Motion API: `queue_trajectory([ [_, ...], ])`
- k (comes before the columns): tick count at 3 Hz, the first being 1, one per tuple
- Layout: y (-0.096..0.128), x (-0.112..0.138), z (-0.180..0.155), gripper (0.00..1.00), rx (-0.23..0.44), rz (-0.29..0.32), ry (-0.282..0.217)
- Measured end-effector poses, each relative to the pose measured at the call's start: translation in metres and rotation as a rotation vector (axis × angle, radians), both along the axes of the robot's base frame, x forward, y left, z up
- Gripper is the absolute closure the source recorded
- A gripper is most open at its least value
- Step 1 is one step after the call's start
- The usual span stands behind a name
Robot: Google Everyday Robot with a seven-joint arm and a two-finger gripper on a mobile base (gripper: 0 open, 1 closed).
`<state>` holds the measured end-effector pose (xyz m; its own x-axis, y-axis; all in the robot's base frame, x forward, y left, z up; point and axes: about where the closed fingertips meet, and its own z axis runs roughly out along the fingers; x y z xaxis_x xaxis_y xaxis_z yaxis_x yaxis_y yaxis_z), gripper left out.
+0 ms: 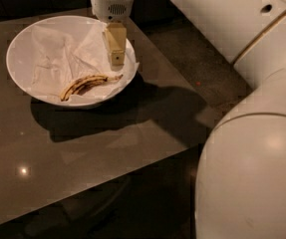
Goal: Pick banana from white bowl
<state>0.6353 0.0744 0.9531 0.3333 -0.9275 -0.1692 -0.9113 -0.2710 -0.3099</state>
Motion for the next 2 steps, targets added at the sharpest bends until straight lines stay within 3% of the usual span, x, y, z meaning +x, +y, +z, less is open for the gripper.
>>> queue_trajectory([
  [2, 0.0087, 0.0046, -0.0175, 0.0, 0.098, -0.011, 0.048],
])
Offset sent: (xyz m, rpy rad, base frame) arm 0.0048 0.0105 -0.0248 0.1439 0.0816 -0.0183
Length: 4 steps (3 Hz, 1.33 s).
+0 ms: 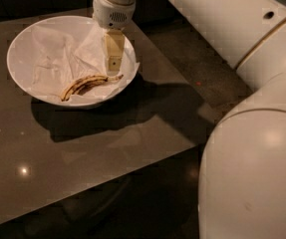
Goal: Pick banana from white bowl
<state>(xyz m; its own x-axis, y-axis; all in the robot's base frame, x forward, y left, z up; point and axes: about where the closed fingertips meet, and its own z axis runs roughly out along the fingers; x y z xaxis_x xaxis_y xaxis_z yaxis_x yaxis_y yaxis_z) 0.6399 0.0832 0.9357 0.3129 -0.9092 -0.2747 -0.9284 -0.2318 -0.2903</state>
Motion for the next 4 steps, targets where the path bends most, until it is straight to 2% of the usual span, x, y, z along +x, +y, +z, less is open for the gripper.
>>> queue_trajectory([
  [2, 0.006, 0.003, -0.016, 0.01, 0.028, -0.022, 0.037],
  [3, 0.006, 0.003, -0.022, 0.12, 0.034, -0.047, 0.032],
  [4, 0.008, 0.002, -0.029, 0.18, 0.042, -0.06, 0.032],
])
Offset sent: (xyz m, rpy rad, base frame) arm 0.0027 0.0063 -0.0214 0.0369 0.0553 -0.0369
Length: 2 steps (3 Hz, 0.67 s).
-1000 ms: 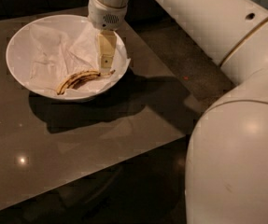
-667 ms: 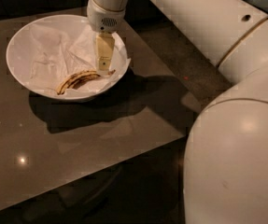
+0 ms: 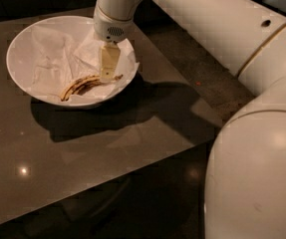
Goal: Pick banana from white bowl
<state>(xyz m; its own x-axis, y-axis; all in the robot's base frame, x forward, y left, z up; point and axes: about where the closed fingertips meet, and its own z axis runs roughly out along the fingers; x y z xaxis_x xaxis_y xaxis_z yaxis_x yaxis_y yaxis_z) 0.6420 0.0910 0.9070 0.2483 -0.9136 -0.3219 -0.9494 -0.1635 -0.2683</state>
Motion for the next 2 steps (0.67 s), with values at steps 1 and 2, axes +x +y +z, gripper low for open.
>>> queue_trajectory([
  [1, 0.001, -0.002, -0.008, 0.19, 0.005, -0.006, -0.003],
  [2, 0.008, -0.003, -0.021, 0.27, 0.003, 0.005, 0.01],
])
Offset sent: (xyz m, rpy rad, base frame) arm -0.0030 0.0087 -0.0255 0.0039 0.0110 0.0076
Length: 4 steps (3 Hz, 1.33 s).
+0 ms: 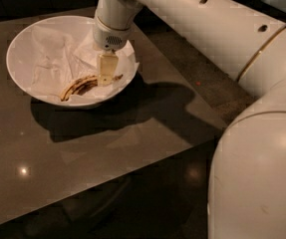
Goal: Pick banana from white bowl
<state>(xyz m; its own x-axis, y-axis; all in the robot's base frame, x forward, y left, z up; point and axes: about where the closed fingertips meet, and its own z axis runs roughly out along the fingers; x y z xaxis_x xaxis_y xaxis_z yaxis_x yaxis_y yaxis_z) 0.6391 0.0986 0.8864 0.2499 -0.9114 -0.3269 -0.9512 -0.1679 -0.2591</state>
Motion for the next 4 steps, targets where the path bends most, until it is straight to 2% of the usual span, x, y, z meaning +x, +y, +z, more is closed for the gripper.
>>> queue_trajectory([
  [1, 0.003, 0.0, -0.004, 0.28, 0.0, 0.007, 0.007],
  [2, 0.009, -0.002, -0.014, 0.39, 0.006, 0.012, 0.029],
  [4, 0.014, -0.007, -0.026, 0.43, 0.011, 0.021, 0.06],
])
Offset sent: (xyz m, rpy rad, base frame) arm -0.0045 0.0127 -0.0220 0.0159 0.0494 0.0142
